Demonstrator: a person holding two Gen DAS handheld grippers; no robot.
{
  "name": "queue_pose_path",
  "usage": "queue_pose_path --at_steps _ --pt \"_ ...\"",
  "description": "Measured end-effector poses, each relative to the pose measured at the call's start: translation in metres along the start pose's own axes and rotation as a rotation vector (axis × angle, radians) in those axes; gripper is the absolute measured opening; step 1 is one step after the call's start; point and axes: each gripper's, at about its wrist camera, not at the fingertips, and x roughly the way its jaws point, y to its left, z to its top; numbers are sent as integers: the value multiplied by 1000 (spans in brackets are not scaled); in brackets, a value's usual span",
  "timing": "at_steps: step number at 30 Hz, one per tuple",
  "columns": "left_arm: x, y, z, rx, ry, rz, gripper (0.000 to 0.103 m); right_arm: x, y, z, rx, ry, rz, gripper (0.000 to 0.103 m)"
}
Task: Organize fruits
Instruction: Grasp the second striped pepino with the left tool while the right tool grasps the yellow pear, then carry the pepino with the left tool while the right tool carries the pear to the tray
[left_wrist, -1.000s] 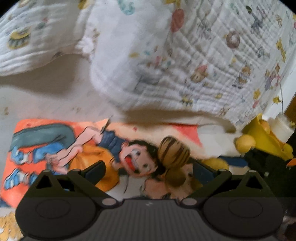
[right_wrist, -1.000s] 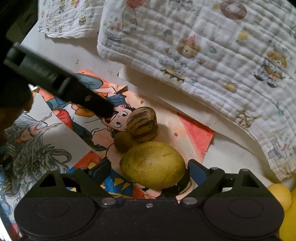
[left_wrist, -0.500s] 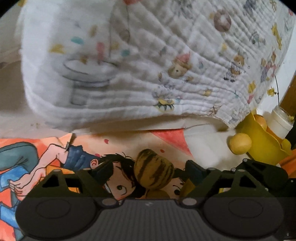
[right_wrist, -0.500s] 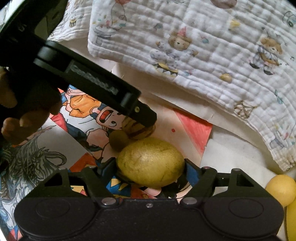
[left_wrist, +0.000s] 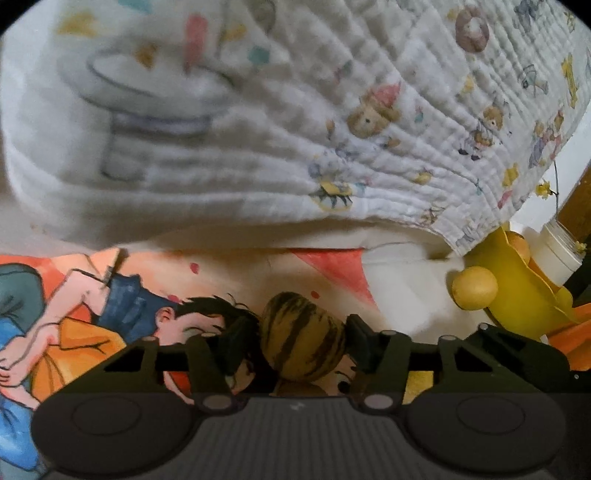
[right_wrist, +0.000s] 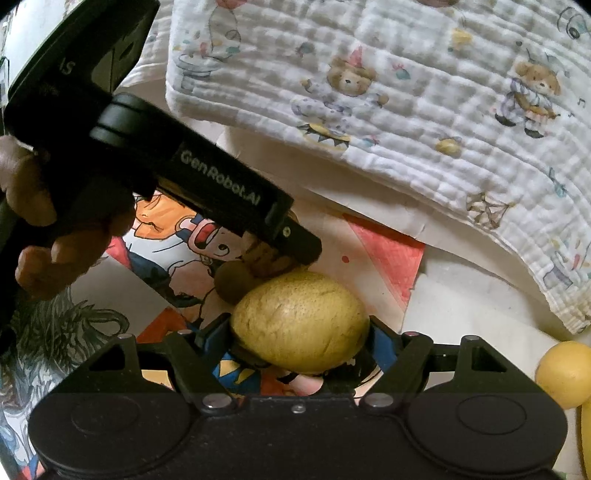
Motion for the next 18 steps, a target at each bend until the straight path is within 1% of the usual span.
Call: queue_pose_path --at_steps 5,8,13,18 --pt "-2 -6 -1 23 -5 19 54 0 0 0 4 -4 -1 75" --pt "-6 -4 -1 -1 -9 42 53 -4 0 -3 7 -16 -1 74" --pt "-26 -4 -6 -11 -33 25 53 -16 -1 -6 25 -42 17 74" --pt "-49 -11 -15 -14 -48 20 53 -39 2 -6 30 -78 28 74"
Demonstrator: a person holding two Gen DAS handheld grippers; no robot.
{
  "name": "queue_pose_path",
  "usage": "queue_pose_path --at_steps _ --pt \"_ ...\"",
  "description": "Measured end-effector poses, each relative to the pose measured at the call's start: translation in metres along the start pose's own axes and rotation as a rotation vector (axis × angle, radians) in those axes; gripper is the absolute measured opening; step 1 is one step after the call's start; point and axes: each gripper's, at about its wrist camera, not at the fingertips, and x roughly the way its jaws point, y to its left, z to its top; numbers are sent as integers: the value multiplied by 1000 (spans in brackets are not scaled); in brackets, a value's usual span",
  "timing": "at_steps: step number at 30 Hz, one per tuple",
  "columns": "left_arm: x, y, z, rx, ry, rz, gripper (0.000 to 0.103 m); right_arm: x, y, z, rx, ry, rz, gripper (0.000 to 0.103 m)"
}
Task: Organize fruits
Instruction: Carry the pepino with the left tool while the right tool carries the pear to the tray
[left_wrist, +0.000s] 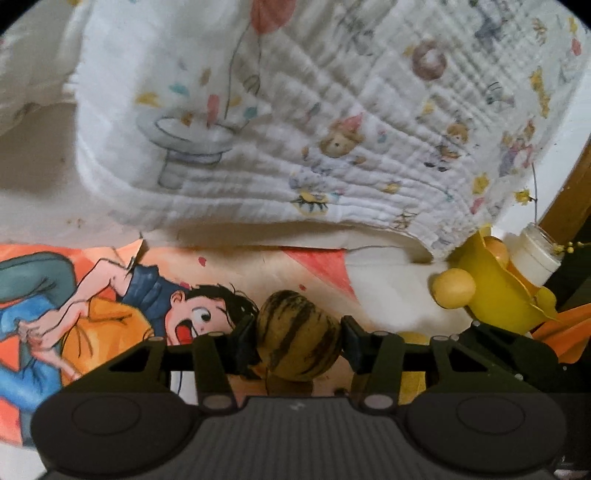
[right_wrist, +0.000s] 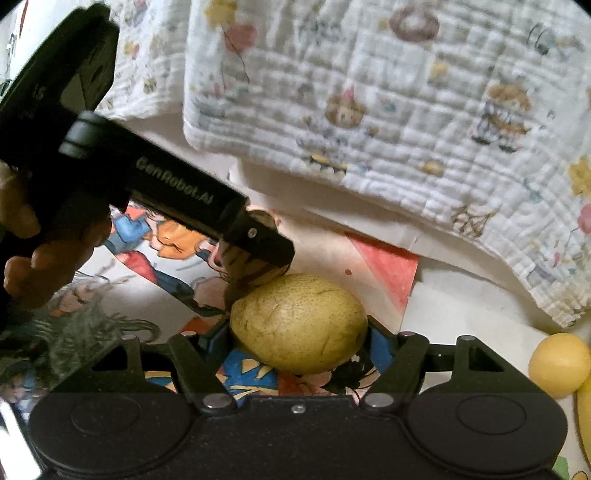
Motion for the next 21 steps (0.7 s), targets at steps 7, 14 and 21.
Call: queue_pose_path --at_steps 7,14,21 --pt "-37 -9 -23 -31 -23 0 53 -44 2 -9 18 -29 0 74" --pt "-76 -24 -54 -37 -35 -26 53 -94 11 -30 31 -46 -7 74" --pt "-115 -41 -86 -22 -50 -54 53 -142 22 -53 57 -65 -21 74"
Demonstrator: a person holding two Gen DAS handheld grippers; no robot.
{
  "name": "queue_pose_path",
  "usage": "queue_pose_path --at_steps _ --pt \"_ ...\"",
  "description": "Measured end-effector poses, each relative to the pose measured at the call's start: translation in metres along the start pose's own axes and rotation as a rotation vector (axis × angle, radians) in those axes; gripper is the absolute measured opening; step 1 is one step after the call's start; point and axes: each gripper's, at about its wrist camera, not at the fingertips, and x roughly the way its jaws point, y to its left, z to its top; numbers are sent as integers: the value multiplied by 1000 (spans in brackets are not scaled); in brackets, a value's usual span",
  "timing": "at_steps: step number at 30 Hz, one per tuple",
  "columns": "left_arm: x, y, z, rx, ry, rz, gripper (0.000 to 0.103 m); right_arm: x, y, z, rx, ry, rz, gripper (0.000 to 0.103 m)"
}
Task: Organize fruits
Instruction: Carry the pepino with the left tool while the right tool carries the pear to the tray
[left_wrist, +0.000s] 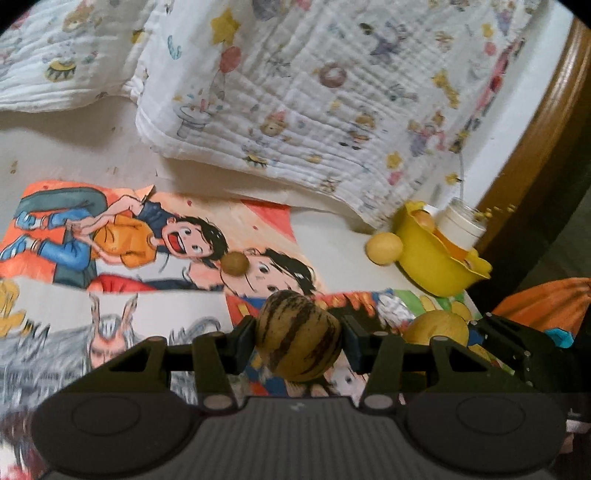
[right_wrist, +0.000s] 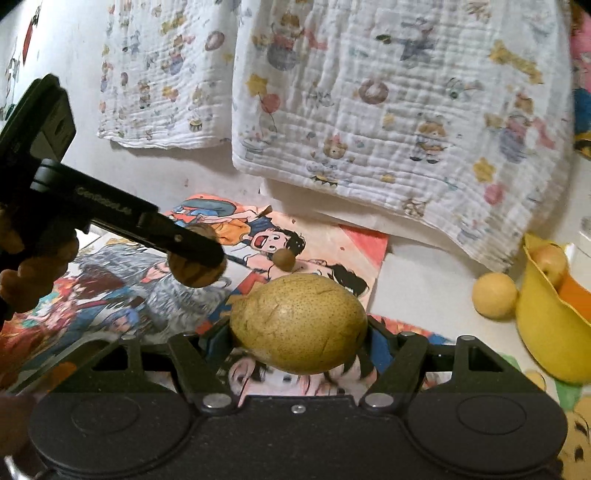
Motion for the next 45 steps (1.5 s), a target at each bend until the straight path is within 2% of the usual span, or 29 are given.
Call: queue_pose_path --at_steps 11,18,23,30,35,45 --pt "-49 -31 -49 51 -1 -15 53 -78 19 -31 34 -27 -13 74" --pt "-64 -43 -83 60 36 -22 53 -114 43 -48 38 -38 28 74" --pt "-73 -49 -103 74 69 -22 53 -133 62 -62 31 1 71 74" --pt "-80 -53 -120 91 99 -10 53 -141 78 -83 27 84 109 74" --pt "-80 -53 -126 96 123 20 54 -137 75 -95 61 117 110 75" --pt "-77 -56 -130 135 175 69 54 -126 67 -103 49 151 89 75"
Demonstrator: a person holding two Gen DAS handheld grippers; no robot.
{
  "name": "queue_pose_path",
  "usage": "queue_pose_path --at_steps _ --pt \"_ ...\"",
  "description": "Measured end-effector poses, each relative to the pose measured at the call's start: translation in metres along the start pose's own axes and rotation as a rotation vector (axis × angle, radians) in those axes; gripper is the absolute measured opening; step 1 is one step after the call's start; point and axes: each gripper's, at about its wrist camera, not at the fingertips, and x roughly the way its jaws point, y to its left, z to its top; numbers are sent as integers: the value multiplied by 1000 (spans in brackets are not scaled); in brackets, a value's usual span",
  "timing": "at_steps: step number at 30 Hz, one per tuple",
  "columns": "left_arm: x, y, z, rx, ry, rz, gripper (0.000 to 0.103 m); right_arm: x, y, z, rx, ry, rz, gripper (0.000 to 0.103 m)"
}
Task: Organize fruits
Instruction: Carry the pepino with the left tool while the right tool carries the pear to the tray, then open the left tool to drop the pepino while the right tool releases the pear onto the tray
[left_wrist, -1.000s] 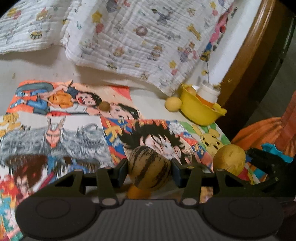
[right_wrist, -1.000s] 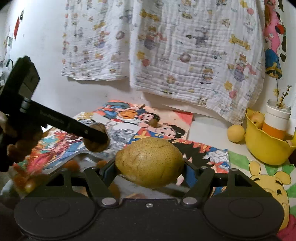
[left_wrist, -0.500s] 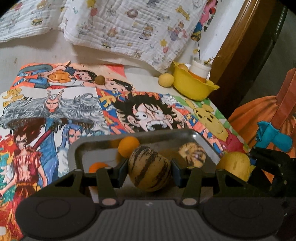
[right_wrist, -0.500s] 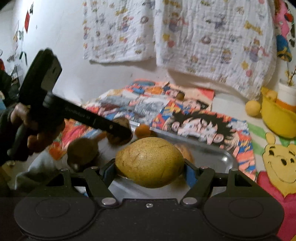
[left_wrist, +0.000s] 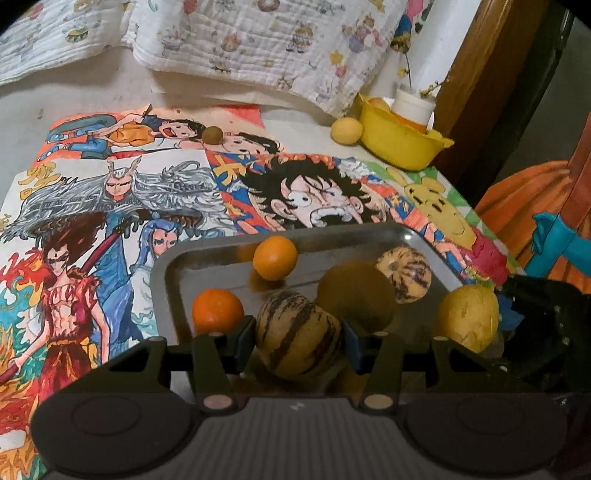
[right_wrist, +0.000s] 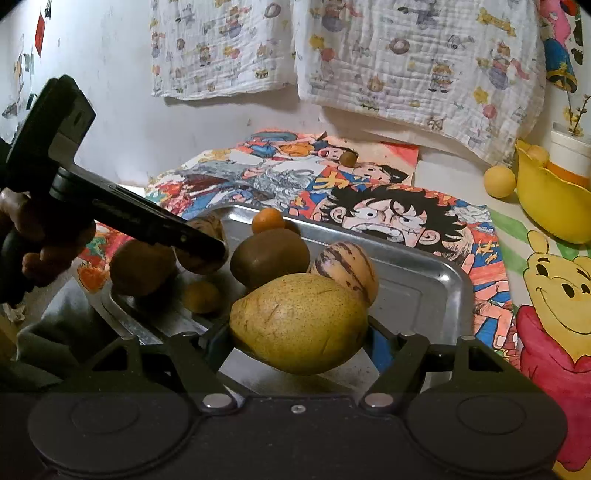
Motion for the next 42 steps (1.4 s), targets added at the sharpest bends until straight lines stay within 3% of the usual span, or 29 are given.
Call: queue_pose_path --at_steps 32,37,42 --pt "1 -1 0 -12 44 33 55 18 -1 -4 5 47 15 76" --pt "-1 0 -1 -17 47 38 61 16 -1 -3 10 42 24 78" --pt "-7 -7 -3 8 34 40 76 13 2 -5 5 32 32 83"
